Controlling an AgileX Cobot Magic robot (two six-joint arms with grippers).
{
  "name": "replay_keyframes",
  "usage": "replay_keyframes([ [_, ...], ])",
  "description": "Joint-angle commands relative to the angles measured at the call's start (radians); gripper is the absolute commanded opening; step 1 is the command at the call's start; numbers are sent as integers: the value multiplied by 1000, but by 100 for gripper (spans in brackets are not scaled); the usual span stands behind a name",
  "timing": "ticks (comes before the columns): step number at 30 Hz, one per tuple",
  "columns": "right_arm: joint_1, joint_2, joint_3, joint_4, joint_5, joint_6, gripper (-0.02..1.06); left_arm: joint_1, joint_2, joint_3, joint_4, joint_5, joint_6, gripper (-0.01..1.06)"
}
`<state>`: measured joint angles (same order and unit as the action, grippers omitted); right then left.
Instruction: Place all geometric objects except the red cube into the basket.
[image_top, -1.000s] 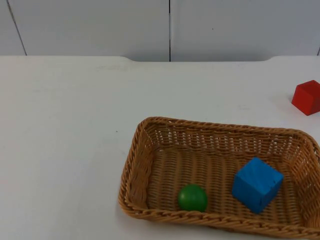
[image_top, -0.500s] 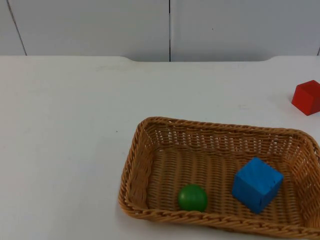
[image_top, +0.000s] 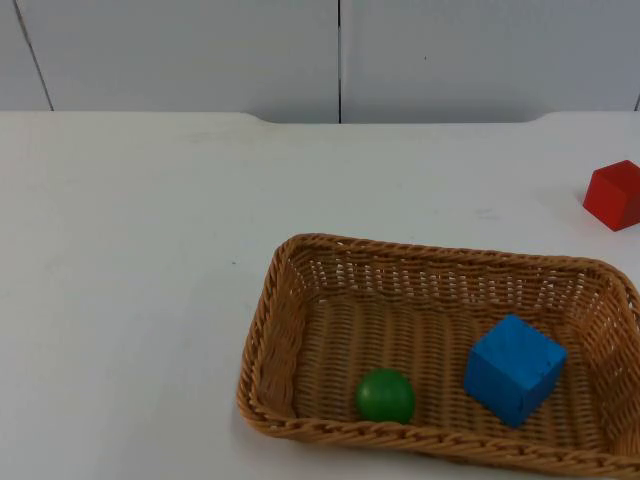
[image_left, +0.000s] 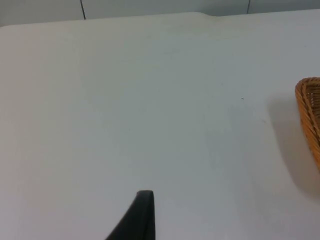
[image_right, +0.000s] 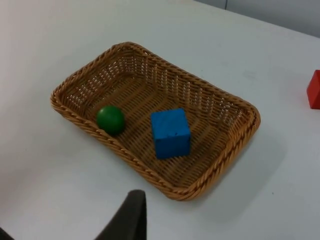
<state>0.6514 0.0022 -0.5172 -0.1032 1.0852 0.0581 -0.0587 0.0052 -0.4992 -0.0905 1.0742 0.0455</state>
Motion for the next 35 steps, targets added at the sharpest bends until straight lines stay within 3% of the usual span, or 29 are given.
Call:
replay_keyframes([
  [1, -28, -2, 3, 3, -6, 1, 105, 3, -5, 5, -2, 0, -6, 105],
  [3, -44, -2, 3, 3, -6, 1, 105, 3, -5, 5, -2, 0, -6, 105],
  [8, -211, -2, 3, 3, -6, 1, 105, 3, -5, 5, -2, 0, -6, 105],
  [17, -397, -2, 3, 3, -6, 1, 105, 3, -5, 5, 2, 0, -6, 105],
  [21, -482, -2, 3, 3, -6, 1, 105, 55, -5, 5, 2, 0, -6, 105],
  [30, -506, -2, 3, 5, -6, 1, 105, 161, -5, 5, 2, 0, -6, 105],
  [35, -506, -2, 3, 5, -6, 1, 105, 163, -5, 5, 2, 0, -6, 105],
])
